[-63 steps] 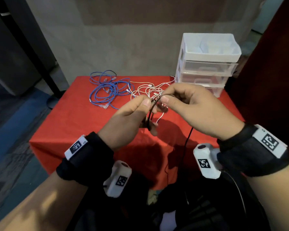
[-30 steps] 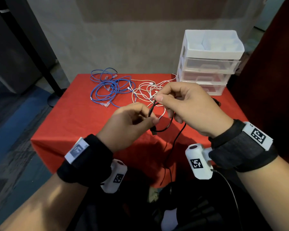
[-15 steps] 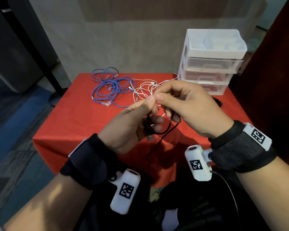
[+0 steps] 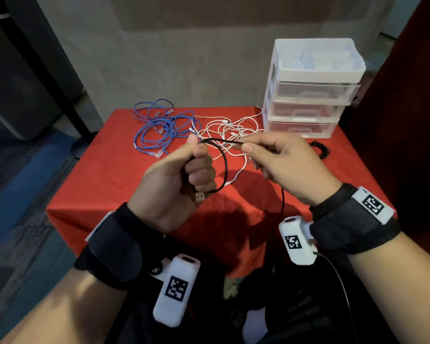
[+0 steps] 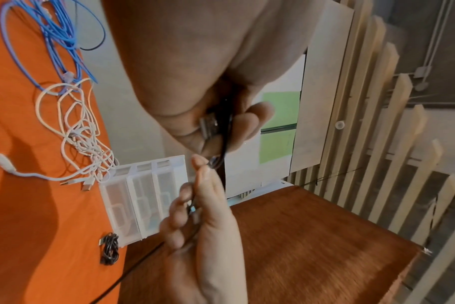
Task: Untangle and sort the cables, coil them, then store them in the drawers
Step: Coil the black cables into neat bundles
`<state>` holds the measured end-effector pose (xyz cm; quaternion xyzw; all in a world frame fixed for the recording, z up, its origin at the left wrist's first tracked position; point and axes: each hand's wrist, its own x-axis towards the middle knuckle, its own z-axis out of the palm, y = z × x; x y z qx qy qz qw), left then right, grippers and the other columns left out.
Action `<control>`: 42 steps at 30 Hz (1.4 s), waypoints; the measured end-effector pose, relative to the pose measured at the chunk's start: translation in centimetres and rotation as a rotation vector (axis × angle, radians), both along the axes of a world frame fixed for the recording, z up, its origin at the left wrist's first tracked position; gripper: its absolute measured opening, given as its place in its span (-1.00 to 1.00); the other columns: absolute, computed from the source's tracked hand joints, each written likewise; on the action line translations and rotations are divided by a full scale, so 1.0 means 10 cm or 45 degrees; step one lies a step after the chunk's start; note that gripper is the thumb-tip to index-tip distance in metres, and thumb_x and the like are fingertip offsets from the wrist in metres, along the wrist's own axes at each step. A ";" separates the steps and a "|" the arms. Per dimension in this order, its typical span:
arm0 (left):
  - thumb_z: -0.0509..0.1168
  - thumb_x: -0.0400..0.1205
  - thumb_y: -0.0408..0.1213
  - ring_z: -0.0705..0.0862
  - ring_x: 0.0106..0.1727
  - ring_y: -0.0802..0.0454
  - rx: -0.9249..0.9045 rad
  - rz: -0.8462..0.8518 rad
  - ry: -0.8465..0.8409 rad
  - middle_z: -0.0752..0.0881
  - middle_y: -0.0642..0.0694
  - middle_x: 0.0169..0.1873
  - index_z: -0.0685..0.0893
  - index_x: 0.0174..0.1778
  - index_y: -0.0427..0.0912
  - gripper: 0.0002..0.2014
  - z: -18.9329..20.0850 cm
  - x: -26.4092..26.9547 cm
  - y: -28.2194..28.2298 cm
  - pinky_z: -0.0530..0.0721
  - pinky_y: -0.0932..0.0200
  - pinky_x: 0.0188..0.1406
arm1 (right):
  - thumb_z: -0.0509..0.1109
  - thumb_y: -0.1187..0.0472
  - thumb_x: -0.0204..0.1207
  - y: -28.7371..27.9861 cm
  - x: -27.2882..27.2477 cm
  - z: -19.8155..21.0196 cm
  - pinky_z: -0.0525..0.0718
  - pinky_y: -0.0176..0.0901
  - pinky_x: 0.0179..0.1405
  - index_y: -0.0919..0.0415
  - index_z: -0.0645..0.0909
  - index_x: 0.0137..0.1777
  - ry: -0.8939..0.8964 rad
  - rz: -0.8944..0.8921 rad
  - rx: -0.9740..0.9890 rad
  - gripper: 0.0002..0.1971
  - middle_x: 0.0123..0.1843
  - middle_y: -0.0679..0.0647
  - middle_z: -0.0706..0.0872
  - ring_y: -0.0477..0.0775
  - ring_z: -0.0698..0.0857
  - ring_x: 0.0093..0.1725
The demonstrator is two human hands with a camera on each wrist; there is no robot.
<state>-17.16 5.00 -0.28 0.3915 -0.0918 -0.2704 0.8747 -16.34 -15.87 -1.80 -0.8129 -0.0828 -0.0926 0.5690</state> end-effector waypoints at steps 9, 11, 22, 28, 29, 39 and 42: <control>-0.01 0.87 -0.07 0.81 0.18 -0.25 0.348 0.563 -0.399 0.72 -0.09 0.38 0.41 -0.17 -0.11 -0.67 -0.09 0.17 -0.06 0.82 0.01 0.02 | 0.38 0.03 0.73 0.29 -0.40 -0.22 0.36 -0.39 -0.37 0.10 0.79 0.04 -0.039 0.328 -0.551 -0.79 -0.42 -0.02 0.58 -0.20 0.47 -0.43; 0.02 0.87 -0.10 0.84 0.12 -0.18 0.594 0.628 -0.575 0.72 0.01 0.38 0.46 -0.17 -0.04 -0.70 -0.18 0.15 -0.08 0.76 -0.11 0.07 | 0.39 0.05 0.72 0.28 -0.45 -0.10 0.37 -0.35 -0.39 0.13 0.76 -0.04 -0.084 0.365 -0.603 -0.80 -0.40 0.08 0.58 -0.07 0.47 -0.42; -0.02 0.87 -0.20 0.19 -0.58 0.15 0.765 0.171 -0.715 0.75 -0.06 -0.28 0.53 -0.12 -0.22 -0.66 -0.18 -0.12 -0.13 0.18 0.30 -0.58 | 0.53 0.15 0.62 -0.07 -0.08 0.20 0.69 0.17 0.00 0.18 0.81 -0.09 -0.181 0.127 -0.263 -0.88 -0.18 0.14 0.83 0.15 0.73 -0.16; 0.05 0.83 -0.12 0.15 -0.66 0.23 0.357 0.161 -0.462 0.73 -0.06 -0.07 0.46 -0.16 -0.03 -0.74 0.00 -0.05 0.03 0.09 0.26 -0.59 | 0.38 0.24 0.73 -0.25 0.11 -0.16 0.48 -0.41 -0.24 0.22 0.78 -0.05 -0.017 0.067 -0.209 -0.82 -0.34 -0.22 0.73 -0.30 0.55 -0.37; -0.01 0.85 -0.09 0.16 -0.67 0.26 0.257 0.162 -0.391 0.75 -0.01 -0.02 0.43 -0.16 -0.02 -0.71 0.04 -0.02 0.06 0.12 0.30 -0.61 | 0.37 0.22 0.74 -0.26 0.11 -0.25 0.50 -0.31 -0.22 0.19 0.78 -0.06 0.010 0.073 -0.239 -0.81 -0.29 -0.11 0.74 -0.24 0.54 -0.34; -0.05 0.87 -0.06 0.36 -0.55 0.26 0.151 0.460 -0.369 0.69 -0.13 0.42 0.41 -0.14 -0.03 -0.69 0.00 0.20 0.14 0.43 0.38 -0.41 | 0.36 0.14 0.73 -0.02 -0.18 -0.75 0.62 -0.04 -0.16 0.03 0.79 -0.05 0.268 0.333 -0.470 -0.82 -0.24 -0.02 0.78 -0.02 0.68 -0.28; -0.02 0.86 -0.06 0.36 -0.53 0.26 0.157 0.445 -0.338 0.70 -0.11 0.39 0.44 -0.15 -0.03 -0.70 -0.06 0.21 0.13 0.43 0.38 -0.39 | 0.46 0.13 0.66 -0.06 -0.23 -0.75 0.64 -0.18 0.01 0.01 0.85 -0.05 0.254 0.292 -0.509 -0.87 -0.12 -0.10 0.84 -0.15 0.75 -0.10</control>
